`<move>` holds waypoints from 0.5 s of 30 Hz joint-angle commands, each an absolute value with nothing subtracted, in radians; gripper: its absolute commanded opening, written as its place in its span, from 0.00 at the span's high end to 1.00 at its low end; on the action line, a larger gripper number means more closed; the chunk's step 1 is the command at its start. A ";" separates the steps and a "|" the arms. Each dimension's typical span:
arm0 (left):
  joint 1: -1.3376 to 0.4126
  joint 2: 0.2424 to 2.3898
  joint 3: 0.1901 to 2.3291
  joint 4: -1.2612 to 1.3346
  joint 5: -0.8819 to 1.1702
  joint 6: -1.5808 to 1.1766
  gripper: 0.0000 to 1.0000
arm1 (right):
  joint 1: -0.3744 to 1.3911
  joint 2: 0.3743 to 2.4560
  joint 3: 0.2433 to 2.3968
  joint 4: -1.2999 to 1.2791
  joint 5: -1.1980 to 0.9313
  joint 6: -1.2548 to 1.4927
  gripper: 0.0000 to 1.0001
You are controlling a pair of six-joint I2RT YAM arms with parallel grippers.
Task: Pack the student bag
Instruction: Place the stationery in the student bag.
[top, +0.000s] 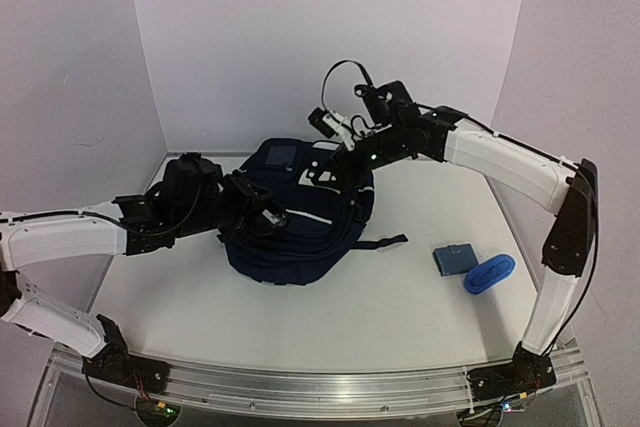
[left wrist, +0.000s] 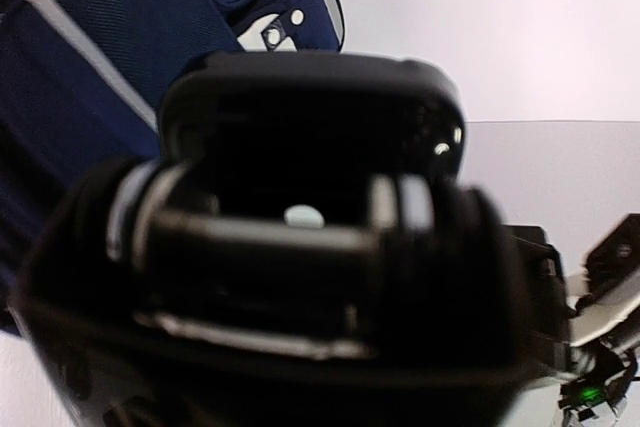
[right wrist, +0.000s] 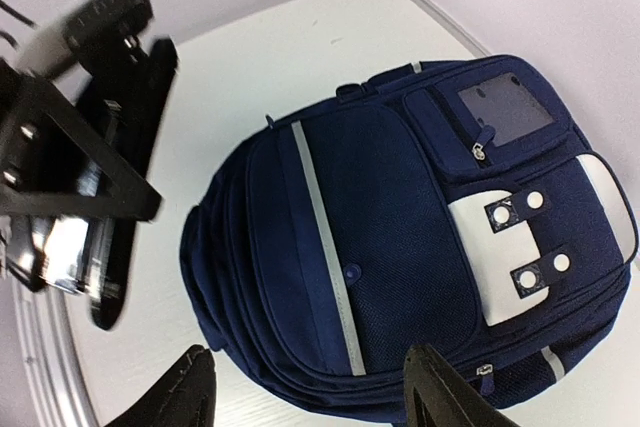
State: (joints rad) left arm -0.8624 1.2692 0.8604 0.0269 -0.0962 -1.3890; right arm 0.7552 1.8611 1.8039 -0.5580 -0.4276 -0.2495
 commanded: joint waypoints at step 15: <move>-0.884 1.003 0.805 -0.165 -0.239 -1.460 0.85 | 0.952 2.153 1.874 -0.448 -0.069 -0.517 0.29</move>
